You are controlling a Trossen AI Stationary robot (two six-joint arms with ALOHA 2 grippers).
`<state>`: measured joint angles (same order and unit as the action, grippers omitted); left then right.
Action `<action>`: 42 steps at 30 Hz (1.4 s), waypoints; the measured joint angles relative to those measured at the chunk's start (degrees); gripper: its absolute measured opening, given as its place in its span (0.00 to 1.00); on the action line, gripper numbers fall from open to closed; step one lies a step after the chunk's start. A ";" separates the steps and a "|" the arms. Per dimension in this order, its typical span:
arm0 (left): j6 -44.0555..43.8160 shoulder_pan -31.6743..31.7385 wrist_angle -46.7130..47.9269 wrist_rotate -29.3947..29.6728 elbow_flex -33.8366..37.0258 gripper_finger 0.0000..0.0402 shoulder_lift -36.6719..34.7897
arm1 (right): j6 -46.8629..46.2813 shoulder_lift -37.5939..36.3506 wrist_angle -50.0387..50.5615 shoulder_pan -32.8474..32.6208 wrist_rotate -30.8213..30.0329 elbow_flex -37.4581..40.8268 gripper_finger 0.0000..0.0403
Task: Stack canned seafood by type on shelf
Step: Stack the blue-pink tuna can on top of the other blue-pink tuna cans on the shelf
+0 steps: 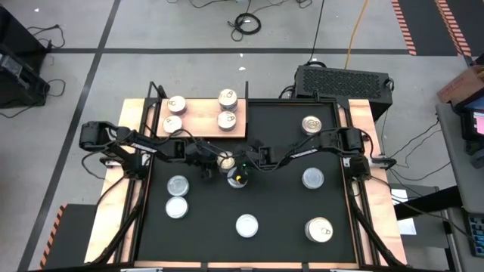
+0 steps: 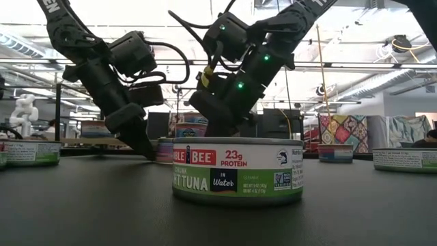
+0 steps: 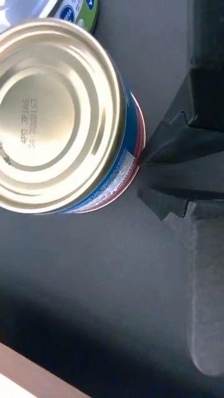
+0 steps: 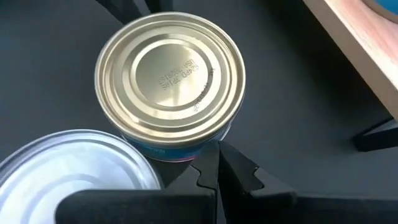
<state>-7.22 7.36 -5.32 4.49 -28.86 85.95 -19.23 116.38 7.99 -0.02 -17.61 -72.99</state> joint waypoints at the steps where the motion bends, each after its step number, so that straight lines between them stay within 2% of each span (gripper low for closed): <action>1: 0.00 0.00 0.02 0.00 0.00 0.18 0.00 | 0.15 0.00 -0.10 -0.12 -0.01 0.00 0.00; 26: 2.35 0.35 2.53 0.93 -0.21 0.18 -0.17 | 5.45 -1.27 -3.34 -1.63 -1.29 -3.76 0.00; 42: 6.23 0.44 8.84 0.83 -5.06 0.18 0.00 | 9.84 -1.24 -10.04 -2.04 -1.08 -3.77 0.00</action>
<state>-0.99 7.79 3.52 5.32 -33.92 85.95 -9.39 115.14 -2.05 -2.06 -18.69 -76.76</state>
